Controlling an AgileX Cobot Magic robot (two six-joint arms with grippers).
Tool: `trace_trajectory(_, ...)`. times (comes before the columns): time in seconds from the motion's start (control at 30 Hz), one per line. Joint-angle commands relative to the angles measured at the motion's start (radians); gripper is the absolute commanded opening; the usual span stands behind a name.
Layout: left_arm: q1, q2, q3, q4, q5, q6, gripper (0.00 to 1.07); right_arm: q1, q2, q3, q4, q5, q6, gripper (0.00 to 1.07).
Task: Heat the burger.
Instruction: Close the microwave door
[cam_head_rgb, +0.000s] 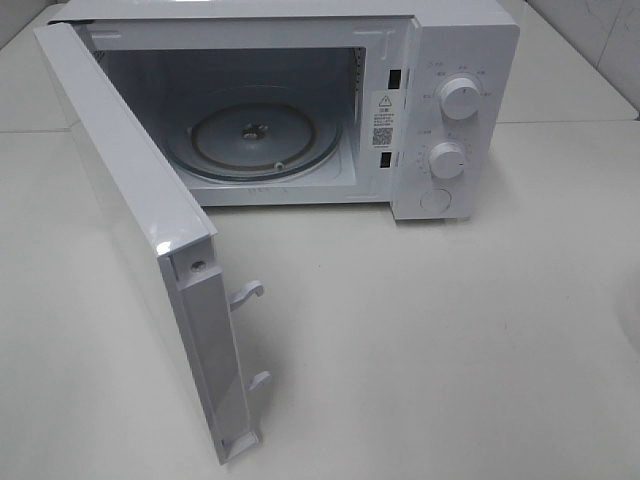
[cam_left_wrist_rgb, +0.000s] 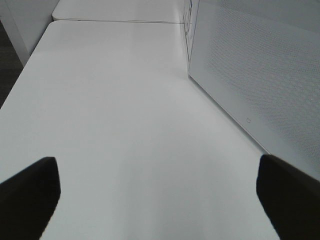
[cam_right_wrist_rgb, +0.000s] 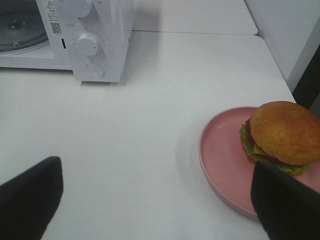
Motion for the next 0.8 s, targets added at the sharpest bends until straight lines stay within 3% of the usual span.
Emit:
trace_trajectory(0.03,0.002,-0.006,0.003,-0.001,-0.015,-0.005,1.00,-0.003,-0.029,0.000,0.003,-0.004,-0.003,1.01)
trace_trajectory(0.23,0.002,-0.006,0.003,-0.001,-0.015,-0.005,1.00,-0.089,-0.029,0.000,0.034,-0.004,-0.044,1.01)
trace_trajectory(0.53,0.002,-0.006,0.003,-0.001,-0.015,-0.005,1.00,-0.095,-0.029,0.000,0.036,-0.004,-0.047,0.99)
trace_trajectory(0.8,0.002,-0.006,0.003,-0.001,-0.015,-0.005,1.00,-0.095,-0.029,0.000,0.036,-0.004,-0.047,0.80)
